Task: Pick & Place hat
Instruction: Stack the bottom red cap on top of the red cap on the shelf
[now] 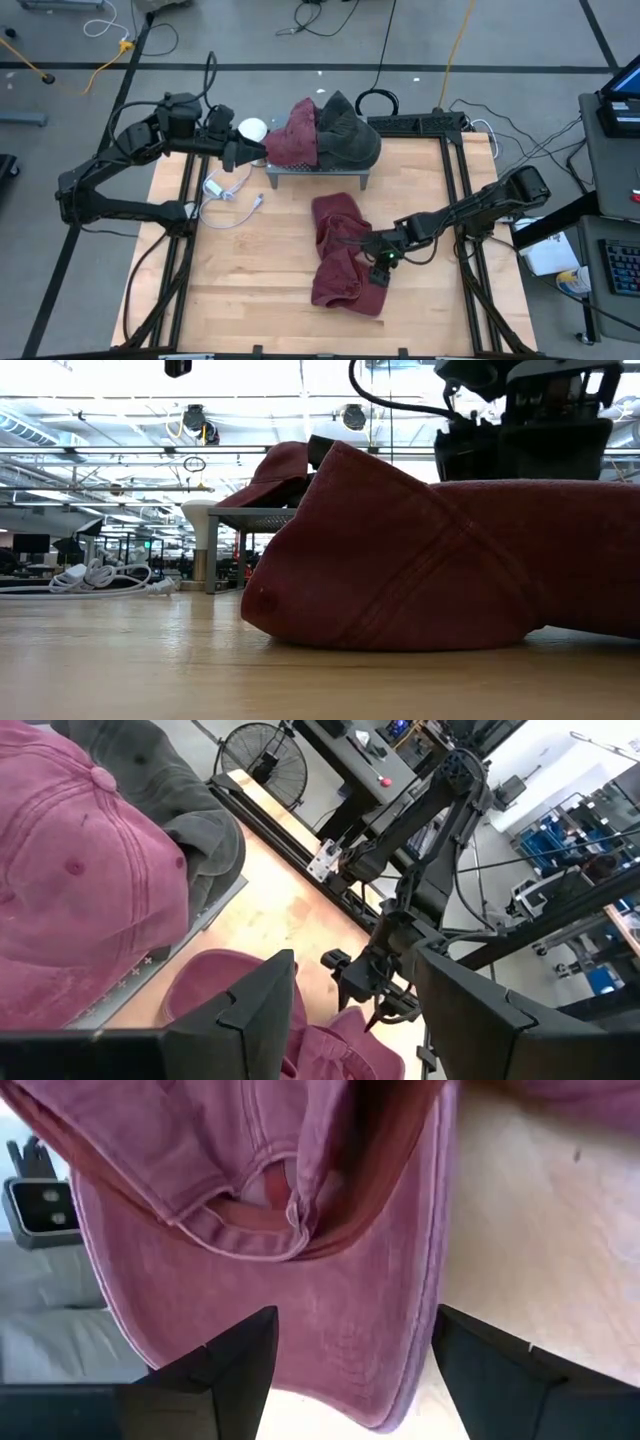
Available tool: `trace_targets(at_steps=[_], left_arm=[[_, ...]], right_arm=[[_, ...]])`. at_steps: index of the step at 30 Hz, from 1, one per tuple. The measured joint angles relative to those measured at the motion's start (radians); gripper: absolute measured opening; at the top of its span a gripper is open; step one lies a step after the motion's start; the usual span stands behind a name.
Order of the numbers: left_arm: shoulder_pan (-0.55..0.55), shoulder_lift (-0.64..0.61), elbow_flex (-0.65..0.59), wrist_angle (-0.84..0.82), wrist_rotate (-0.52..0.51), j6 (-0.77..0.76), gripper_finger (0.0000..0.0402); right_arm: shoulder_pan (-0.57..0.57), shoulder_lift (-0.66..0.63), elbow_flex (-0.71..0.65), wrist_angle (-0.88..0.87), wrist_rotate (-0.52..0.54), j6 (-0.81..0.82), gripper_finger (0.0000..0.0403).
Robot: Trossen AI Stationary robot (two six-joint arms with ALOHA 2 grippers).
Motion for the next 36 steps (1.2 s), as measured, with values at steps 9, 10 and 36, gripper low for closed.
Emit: trace_targets(at_steps=[9,10,36], left_arm=[[-0.001,0.000,0.000,0.000,-0.009,0.000,0.0212],[-0.001,0.000,0.000,0.000,-0.009,0.000,0.0212],[-0.001,0.000,0.000,-0.005,-0.016,0.016,0.0212]], right_arm=[[-0.001,0.001,-0.025,0.046,-0.019,0.000,0.0194],[-0.001,0.000,-0.025,0.049,-0.019,0.000,0.0177],[-0.002,-0.296,-0.026,0.044,0.006,-0.048,0.0006]])
